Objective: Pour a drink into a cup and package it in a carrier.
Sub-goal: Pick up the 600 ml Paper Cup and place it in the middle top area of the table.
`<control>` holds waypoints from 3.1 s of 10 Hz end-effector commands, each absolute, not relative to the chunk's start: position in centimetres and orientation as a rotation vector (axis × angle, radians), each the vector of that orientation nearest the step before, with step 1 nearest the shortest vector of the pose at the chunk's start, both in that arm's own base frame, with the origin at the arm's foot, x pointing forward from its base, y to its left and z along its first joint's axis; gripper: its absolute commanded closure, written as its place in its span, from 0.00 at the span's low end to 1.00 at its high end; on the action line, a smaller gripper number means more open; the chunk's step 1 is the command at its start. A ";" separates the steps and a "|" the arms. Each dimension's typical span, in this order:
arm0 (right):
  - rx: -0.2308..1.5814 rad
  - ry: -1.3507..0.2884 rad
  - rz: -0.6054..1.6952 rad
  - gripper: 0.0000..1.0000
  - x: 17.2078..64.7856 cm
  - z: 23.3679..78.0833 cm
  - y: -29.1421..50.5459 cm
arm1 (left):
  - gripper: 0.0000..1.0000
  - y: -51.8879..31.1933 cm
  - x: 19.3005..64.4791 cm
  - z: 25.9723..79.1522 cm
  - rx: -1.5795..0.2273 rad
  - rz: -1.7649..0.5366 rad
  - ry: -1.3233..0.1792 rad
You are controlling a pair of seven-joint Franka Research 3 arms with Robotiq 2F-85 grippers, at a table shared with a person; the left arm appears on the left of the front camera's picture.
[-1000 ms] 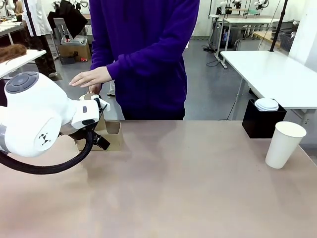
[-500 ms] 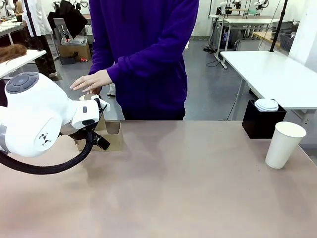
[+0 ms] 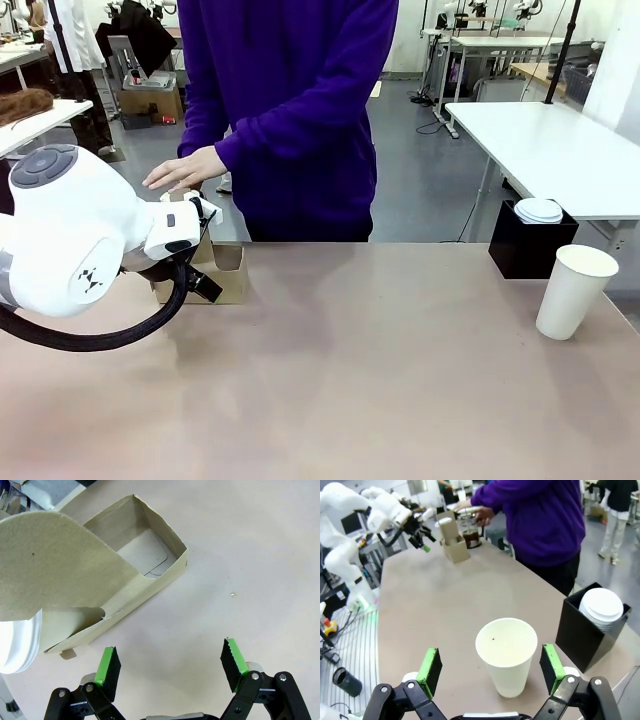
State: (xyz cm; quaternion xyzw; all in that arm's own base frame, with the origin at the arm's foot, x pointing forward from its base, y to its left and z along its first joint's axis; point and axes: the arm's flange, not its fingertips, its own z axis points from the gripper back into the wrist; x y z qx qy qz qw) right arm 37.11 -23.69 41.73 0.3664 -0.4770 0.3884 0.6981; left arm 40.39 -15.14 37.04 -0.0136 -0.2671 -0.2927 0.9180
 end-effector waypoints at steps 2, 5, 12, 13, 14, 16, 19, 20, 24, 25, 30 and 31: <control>0.879 -1.253 0.815 0.00 37.1 36.9 -25.1 | 0.00 -15.1 40.4 37.1 -0.029 -0.602 -0.550; 0.886 -1.341 0.788 0.00 37.4 32.2 -24.1 | 0.00 -15.1 40.4 37.1 -0.029 -0.602 -0.550; 0.885 -1.351 0.783 0.00 39.3 26.5 -20.9 | 0.00 -15.1 40.4 37.1 -0.029 -0.602 -0.550; 0.888 -1.346 0.782 0.00 39.6 26.1 -20.4 | 0.00 -15.1 40.4 37.1 -0.029 -0.602 -0.550; 0.886 -1.348 0.779 0.00 39.9 25.6 -20.1 | 0.00 -15.1 40.4 37.1 -0.029 -0.602 -0.550; 0.888 -1.336 0.767 0.00 40.6 24.8 -19.4 | 0.00 -15.1 40.4 37.1 -0.029 -0.602 -0.550; 0.886 -1.325 0.757 0.00 41.8 24.1 -18.3 | 0.00 -15.1 40.4 37.1 -0.029 -0.602 -0.550; 0.890 -1.322 0.760 0.00 42.1 24.0 -17.8 | 0.00 -15.1 40.4 37.1 -0.029 -0.602 -0.550; 0.924 -1.290 0.789 0.00 43.1 23.9 -15.7 | 0.00 -15.1 40.4 37.1 -0.029 -0.602 -0.550; 0.941 -1.282 0.793 0.00 43.2 24.0 -15.2 | 0.00 -15.1 40.4 37.1 -0.029 -0.602 -0.550; 1.024 -1.196 0.782 0.20 44.0 24.0 -14.8 | 0.00 -15.1 40.4 37.1 -0.029 -0.602 -0.550; 0.981 -1.266 0.813 0.20 43.1 23.9 -14.5 | 0.00 -15.1 40.4 37.1 -0.029 -0.602 -0.550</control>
